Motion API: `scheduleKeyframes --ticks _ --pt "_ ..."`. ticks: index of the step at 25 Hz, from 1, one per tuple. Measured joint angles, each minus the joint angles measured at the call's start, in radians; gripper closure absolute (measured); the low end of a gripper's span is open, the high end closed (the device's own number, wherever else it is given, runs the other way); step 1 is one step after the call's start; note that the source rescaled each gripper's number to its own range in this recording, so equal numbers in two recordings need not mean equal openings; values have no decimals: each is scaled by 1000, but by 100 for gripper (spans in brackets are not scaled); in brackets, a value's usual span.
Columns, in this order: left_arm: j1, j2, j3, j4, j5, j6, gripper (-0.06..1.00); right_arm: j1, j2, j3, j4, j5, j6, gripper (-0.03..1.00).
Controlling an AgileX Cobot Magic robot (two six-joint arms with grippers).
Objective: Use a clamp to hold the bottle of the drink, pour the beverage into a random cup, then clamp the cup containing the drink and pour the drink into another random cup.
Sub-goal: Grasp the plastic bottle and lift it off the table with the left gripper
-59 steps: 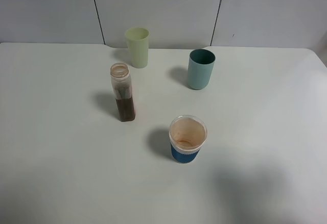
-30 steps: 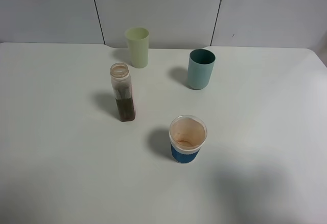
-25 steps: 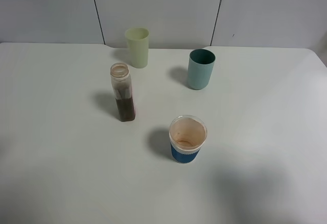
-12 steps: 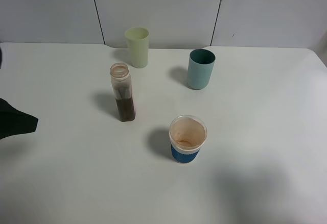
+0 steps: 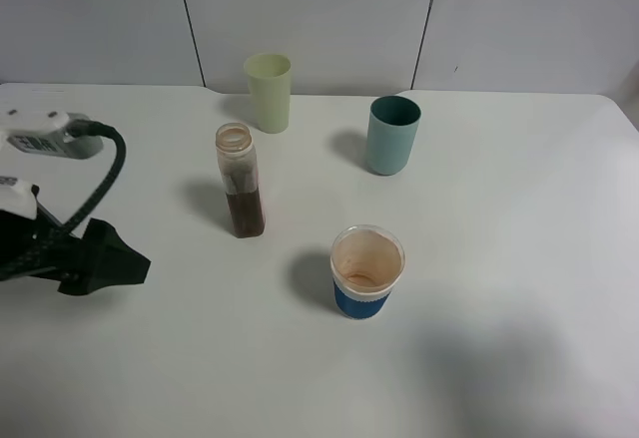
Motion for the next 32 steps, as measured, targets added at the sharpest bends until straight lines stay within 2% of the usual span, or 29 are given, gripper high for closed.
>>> scheduleKeyframes --ticks 8,16,20,24,32 --pt "-128 91 77 -14 -236 -34 2 0 0 0 0 0 0 7" --pt "-252 211 142 -14 -528 -121 2 0 0 0 0 0 0 7" --pt "-275 297 147 -14 -640 -135 2 0 0 0 0 0 0 7" --pt "-277 376 147 -14 -797 -209 2 0 0 0 0 0 0 7" --pt "-328 498 146 113 -1069 -389 2 0 0 0 0 0 0 7"
